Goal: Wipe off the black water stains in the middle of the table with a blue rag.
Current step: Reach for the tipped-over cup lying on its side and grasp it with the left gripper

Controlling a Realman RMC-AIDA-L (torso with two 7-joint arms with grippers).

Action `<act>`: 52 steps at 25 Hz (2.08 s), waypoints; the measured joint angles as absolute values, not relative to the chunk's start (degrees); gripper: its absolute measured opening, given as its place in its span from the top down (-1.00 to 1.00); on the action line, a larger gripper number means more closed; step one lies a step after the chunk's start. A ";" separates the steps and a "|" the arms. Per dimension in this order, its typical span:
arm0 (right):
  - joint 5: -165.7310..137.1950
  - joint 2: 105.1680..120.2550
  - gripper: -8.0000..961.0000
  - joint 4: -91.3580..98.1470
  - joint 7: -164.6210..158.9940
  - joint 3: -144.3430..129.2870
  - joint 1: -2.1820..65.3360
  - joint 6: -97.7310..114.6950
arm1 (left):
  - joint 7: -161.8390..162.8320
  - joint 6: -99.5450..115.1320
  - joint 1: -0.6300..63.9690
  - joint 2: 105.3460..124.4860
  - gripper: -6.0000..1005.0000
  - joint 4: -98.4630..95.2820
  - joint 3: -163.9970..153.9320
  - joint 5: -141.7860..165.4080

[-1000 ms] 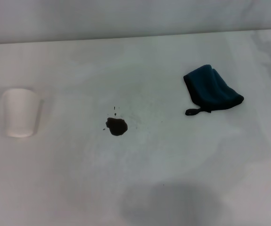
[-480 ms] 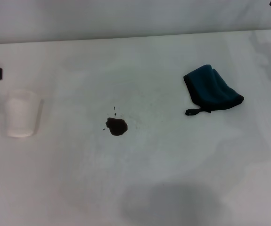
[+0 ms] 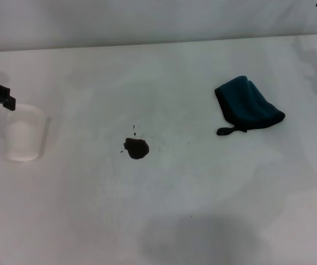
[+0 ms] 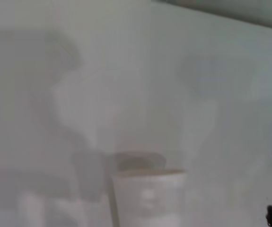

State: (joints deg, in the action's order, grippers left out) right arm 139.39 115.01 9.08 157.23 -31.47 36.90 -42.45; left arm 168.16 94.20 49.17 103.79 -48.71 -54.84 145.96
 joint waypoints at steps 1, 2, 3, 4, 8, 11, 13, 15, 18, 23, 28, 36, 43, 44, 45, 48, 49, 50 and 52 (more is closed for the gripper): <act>139.39 114.99 -0.82 9.06 157.23 -31.47 36.86 -42.42 | 168.16 93.66 49.14 103.81 -0.75 -48.64 -54.89 145.96; 139.39 114.98 -0.82 9.05 157.23 -31.47 36.82 -42.40 | 168.15 93.02 49.12 103.86 -0.75 -48.39 -54.95 146.00; 139.39 114.98 -0.82 9.05 157.23 -31.47 36.79 -42.38 | 168.15 92.39 49.11 103.89 -0.75 -48.04 -55.07 146.02; 139.40 114.97 -0.82 9.05 157.24 -31.45 36.74 -42.36 | 168.14 91.81 49.11 103.93 -0.75 -47.63 -55.23 146.04; 139.57 114.97 -0.82 9.19 157.23 -31.22 36.56 -42.28 | 167.75 89.36 49.21 104.24 -0.75 -45.78 -56.12 146.07; 139.66 115.00 -0.82 9.21 157.23 -31.03 36.54 -42.25 | 167.50 87.06 49.31 104.86 -0.75 -44.27 -56.93 146.08; 139.72 115.03 -0.82 9.19 157.23 -30.97 36.54 -42.24 | 167.43 85.38 49.28 105.25 -0.75 -43.58 -57.78 146.08; 139.74 115.08 -0.82 9.19 157.23 -30.95 36.55 -42.22 | 167.43 83.38 49.10 105.62 -0.75 -42.56 -58.48 146.08; 139.75 115.10 -0.82 9.23 157.23 -30.97 36.56 -42.19 | 166.86 81.24 48.97 105.91 -0.75 -41.76 -58.36 146.08; 139.75 115.13 -0.82 9.41 157.24 -30.74 36.65 -42.18 | 166.24 79.89 48.87 106.14 -0.75 -41.16 -58.02 146.07; 139.75 115.21 -0.82 9.24 157.24 -30.73 36.73 -42.18 | 166.02 78.20 48.88 106.98 -0.75 -39.91 -58.04 145.94; 139.75 115.23 -0.82 9.25 157.23 -30.67 36.56 -42.17 | 166.02 75.86 48.06 107.75 -0.75 -38.33 -57.83 145.61; 139.81 115.08 -0.82 9.30 157.24 -30.66 36.56 -42.12 | 166.02 74.19 47.57 107.87 -0.75 -37.81 -57.74 145.55; 139.81 115.08 -0.82 9.30 157.24 -30.66 36.56 -42.12 | 166.02 73.70 47.50 107.87 -0.75 -37.80 -57.68 145.52; 139.82 115.07 -0.82 9.31 157.24 -30.67 36.55 -42.11 | 166.02 73.27 47.45 107.87 -0.75 -37.79 -57.55 145.51; 139.84 115.06 -0.82 9.26 157.23 -30.67 36.38 -42.09 | 166.02 72.27 47.28 108.03 -0.75 -37.79 -57.09 145.31; 139.84 115.06 -0.82 9.23 157.24 -30.67 36.31 -42.09 | 166.02 72.19 47.27 108.12 -0.75 -37.79 -57.07 145.28; 139.84 115.06 -0.82 9.24 157.24 -30.67 36.23 -42.09 | 166.02 72.16 47.27 108.26 -0.75 -37.79 -57.06 145.26; 139.84 115.10 -0.82 9.40 157.24 -30.67 36.11 -42.09 | 165.80 72.07 47.27 108.48 -0.75 -37.72 -57.06 145.25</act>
